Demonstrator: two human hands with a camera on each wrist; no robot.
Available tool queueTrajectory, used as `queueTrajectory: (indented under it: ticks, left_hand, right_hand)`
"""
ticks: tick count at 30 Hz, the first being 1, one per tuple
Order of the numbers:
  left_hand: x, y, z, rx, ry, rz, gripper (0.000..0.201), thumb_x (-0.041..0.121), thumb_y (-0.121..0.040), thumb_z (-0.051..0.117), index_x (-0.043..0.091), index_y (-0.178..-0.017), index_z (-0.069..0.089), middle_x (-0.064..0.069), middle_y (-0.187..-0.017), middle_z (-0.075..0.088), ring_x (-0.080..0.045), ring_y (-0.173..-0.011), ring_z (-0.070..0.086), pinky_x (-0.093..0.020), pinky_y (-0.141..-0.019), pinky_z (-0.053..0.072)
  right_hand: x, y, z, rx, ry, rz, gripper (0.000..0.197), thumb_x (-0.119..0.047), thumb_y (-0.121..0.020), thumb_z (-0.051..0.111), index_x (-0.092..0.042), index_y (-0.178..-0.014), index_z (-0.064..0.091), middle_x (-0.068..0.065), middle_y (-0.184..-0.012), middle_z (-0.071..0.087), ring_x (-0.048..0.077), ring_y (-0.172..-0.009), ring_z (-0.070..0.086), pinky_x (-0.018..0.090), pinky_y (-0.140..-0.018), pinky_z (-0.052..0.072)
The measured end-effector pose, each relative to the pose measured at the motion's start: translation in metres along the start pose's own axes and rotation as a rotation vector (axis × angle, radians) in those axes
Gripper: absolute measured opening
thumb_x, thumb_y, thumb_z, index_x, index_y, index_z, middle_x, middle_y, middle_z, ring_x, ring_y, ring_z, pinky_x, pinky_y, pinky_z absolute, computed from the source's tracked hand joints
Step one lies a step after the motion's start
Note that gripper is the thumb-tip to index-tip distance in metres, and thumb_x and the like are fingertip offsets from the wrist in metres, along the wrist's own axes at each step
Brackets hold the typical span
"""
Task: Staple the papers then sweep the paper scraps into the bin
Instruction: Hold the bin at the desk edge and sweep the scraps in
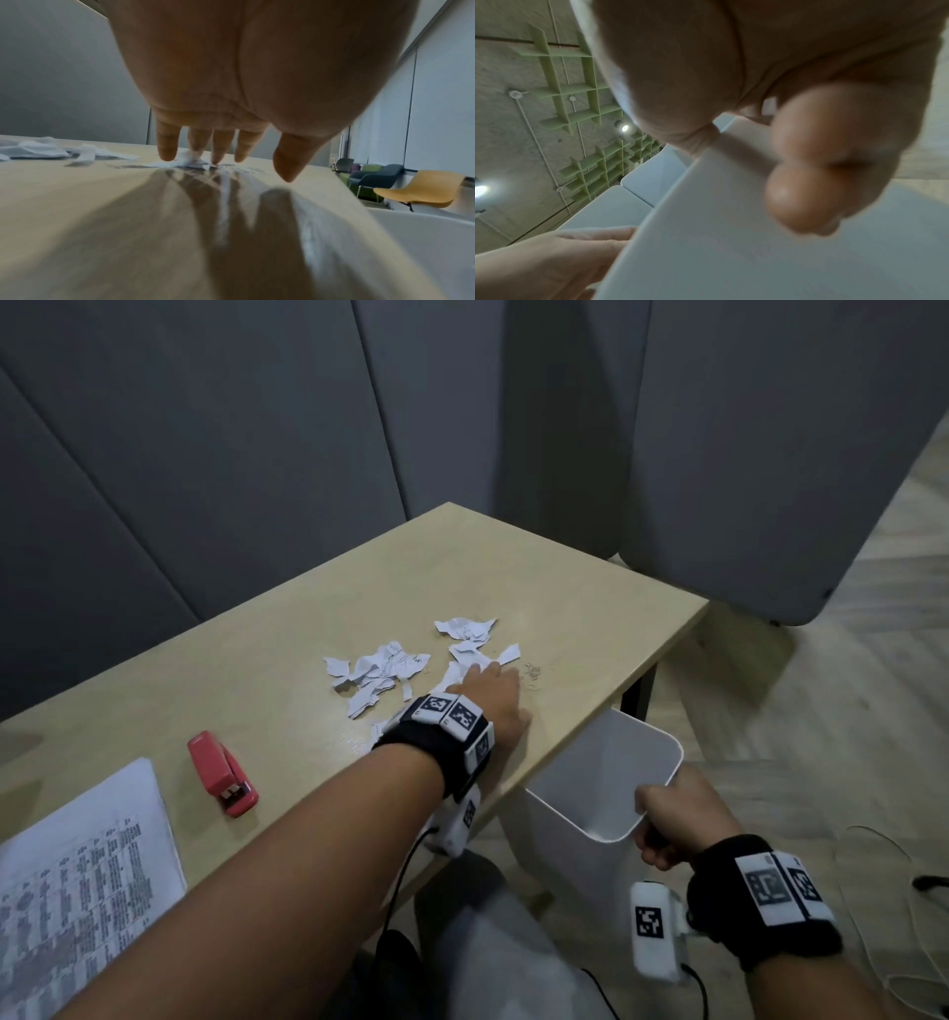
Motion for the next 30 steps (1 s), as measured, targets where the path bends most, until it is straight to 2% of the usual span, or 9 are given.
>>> queueTrajectory:
  ticks: [4,9,13,16,19,22,24,26,30]
  left_hand:
    - [0.015,-0.009,0.006,0.007,-0.003,0.079,0.052,0.036,-0.093,0.049,0.013,-0.139,0.041,-0.007,-0.151,0.034,-0.034,-0.141,0.029,-0.054,-0.106,0.037]
    - [0.042,0.023,0.022,0.029,-0.01,0.262,0.041,0.031,-0.095,0.047,0.012,-0.132,0.046,-0.007,-0.144,0.041,-0.031,-0.136,0.035,-0.052,-0.106,0.038]
    - [0.054,0.057,0.033,0.127,-0.04,0.335,0.046,0.024,-0.093,0.048,0.015,-0.138,0.046,-0.004,-0.147,0.042,-0.027,-0.136,0.036,-0.046,-0.109,0.035]
    - [0.061,0.076,0.038,0.207,-0.053,0.398,0.041,0.021,-0.092,0.052,0.016,-0.133,0.052,-0.004,-0.149,0.043,-0.026,-0.135,0.038,-0.043,-0.107,0.032]
    - [0.06,0.082,0.039,0.258,0.006,0.405,0.049,0.019,-0.089,0.056,0.017,-0.138,0.05,-0.007,-0.155,0.038,-0.029,-0.139,0.036,-0.044,-0.108,0.03]
    - [0.049,0.075,0.029,0.345,0.095,0.271,0.057,0.025,-0.092,0.055,0.019,-0.146,0.04,-0.007,-0.161,0.027,-0.027,-0.146,0.026,-0.045,-0.113,0.026]
    - [0.041,0.065,0.024,0.27,0.087,0.122,0.064,0.034,-0.095,0.049,0.019,-0.153,0.025,-0.007,-0.164,0.015,-0.026,-0.15,0.014,-0.045,-0.117,0.02]
    - [0.038,0.057,0.021,0.15,0.054,0.055,0.068,0.04,-0.095,0.047,0.018,-0.154,0.021,-0.009,-0.163,0.018,-0.028,-0.151,0.012,-0.047,-0.118,0.018]
    - [0.055,0.064,0.023,0.075,0.014,0.202,0.057,0.039,-0.095,0.048,0.02,-0.147,0.034,-0.007,-0.155,0.032,-0.028,-0.149,0.019,-0.048,-0.118,0.016]
  right_hand:
    - [0.0,-0.005,-0.003,0.008,-0.011,0.008,0.038,0.002,-0.08,0.041,-0.005,-0.115,0.052,0.024,-0.054,0.054,0.025,-0.034,0.048,0.025,-0.039,0.039]
    - [0.0,-0.006,-0.009,0.007,-0.04,-0.002,0.039,0.006,-0.08,0.038,-0.009,-0.113,0.052,0.024,-0.058,0.051,0.023,-0.036,0.043,0.024,-0.04,0.037]
    - [0.0,-0.006,-0.013,0.013,-0.039,-0.001,0.038,0.005,-0.08,0.039,-0.008,-0.112,0.053,0.023,-0.058,0.05,0.023,-0.038,0.043,0.024,-0.04,0.036]
    - [-0.001,-0.005,-0.014,0.018,-0.034,0.004,0.035,0.005,-0.082,0.039,-0.006,-0.112,0.051,0.023,-0.061,0.05,0.022,-0.034,0.043,0.024,-0.039,0.036]
    - [-0.002,-0.004,-0.013,0.024,-0.023,0.003,0.033,0.006,-0.082,0.039,-0.004,-0.111,0.052,0.023,-0.06,0.051,0.022,-0.032,0.043,0.024,-0.038,0.037]
    - [-0.001,-0.003,-0.013,0.022,-0.013,0.005,0.034,0.005,-0.081,0.039,-0.003,-0.112,0.052,0.024,-0.059,0.051,0.023,-0.032,0.044,0.024,-0.038,0.037]
    - [-0.001,-0.002,-0.013,0.021,-0.016,0.011,0.034,0.005,-0.081,0.039,-0.003,-0.111,0.052,0.024,-0.058,0.051,0.022,-0.033,0.043,0.024,-0.039,0.036]
    - [-0.001,-0.002,-0.011,0.021,-0.016,0.011,0.033,0.006,-0.081,0.04,-0.002,-0.111,0.052,0.024,-0.057,0.051,0.022,-0.033,0.043,0.024,-0.039,0.036]
    - [-0.004,0.001,-0.009,0.018,-0.013,0.004,0.03,0.006,-0.082,0.04,-0.003,-0.107,0.052,0.024,-0.059,0.051,0.022,-0.033,0.043,0.023,-0.038,0.036]
Point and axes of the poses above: each hand's wrist, its own y-axis away from the middle knuckle, its own z-axis out of the palm, x = y × z, the point moved 3 cm from there along -y, towards the middle knuckle
